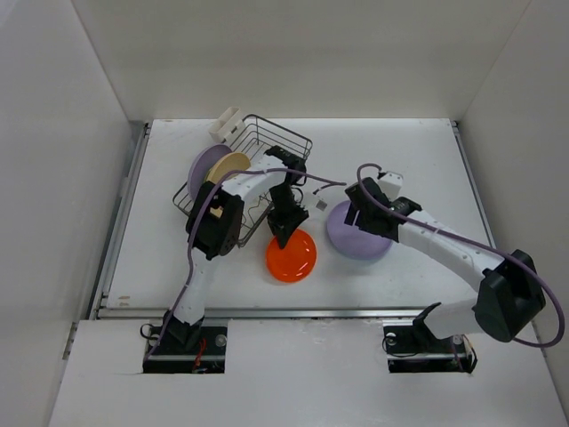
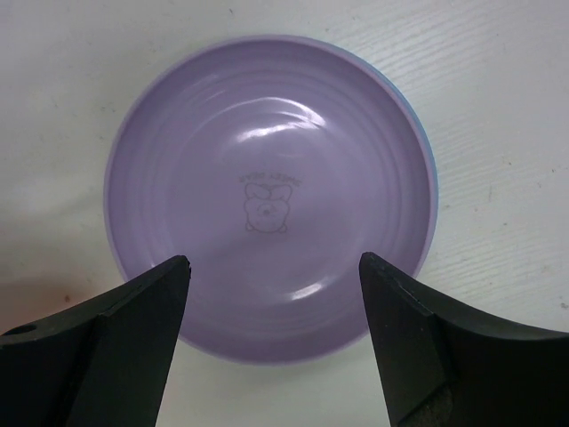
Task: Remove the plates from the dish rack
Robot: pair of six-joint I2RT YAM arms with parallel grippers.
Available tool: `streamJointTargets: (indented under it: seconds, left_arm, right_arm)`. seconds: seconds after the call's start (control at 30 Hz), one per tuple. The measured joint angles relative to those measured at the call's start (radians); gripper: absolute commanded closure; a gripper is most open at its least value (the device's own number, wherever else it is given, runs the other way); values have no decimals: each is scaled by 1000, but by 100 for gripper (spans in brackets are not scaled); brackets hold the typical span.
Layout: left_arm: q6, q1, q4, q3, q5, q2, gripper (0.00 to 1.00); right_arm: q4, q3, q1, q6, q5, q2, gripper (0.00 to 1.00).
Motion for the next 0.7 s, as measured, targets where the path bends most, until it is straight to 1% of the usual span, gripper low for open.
streamJointTargets:
  seconds: [0.07, 0.13, 0.17, 0.23, 0.27, 0.3, 0.37, 0.5, 0.6, 0.7]
  left_arm:
    - [12, 2, -13, -5, 22, 6, 100]
    - [27, 2, -13, -14, 32, 6, 95]
    - [32, 2, -13, -23, 39, 6, 84]
    - [42, 2, -10, -49, 38, 6, 69]
    - [48, 2, -6, -61, 33, 6, 63]
    - [49, 2, -3, -74, 26, 8, 60]
    - [44, 2, 3, -97, 11, 9, 49]
    - [12, 2, 12, -114, -27, 9, 41]
    - [-5, 2, 15, -102, -39, 9, 35]
    - [-11, 2, 12, -77, -51, 9, 31]
  right_arm:
    - [25, 0, -11, -10, -4, -3, 17]
    - [71, -7, -27, -16, -14, -4, 17]
    - [93, -18, -37, -19, -21, -3, 17]
    - [122, -42, -48, -24, -35, 3, 17]
    - [128, -52, -50, -24, -41, 6, 17]
    - [134, -64, -53, -24, -49, 10, 17]
    - [149, -89, -54, -26, -63, 9, 17]
    - [167, -129, -54, -24, -90, -18, 17]
    - [172, -132, -54, -23, -100, -55, 17]
    - [172, -132, -54, -23, -101, -95, 17]
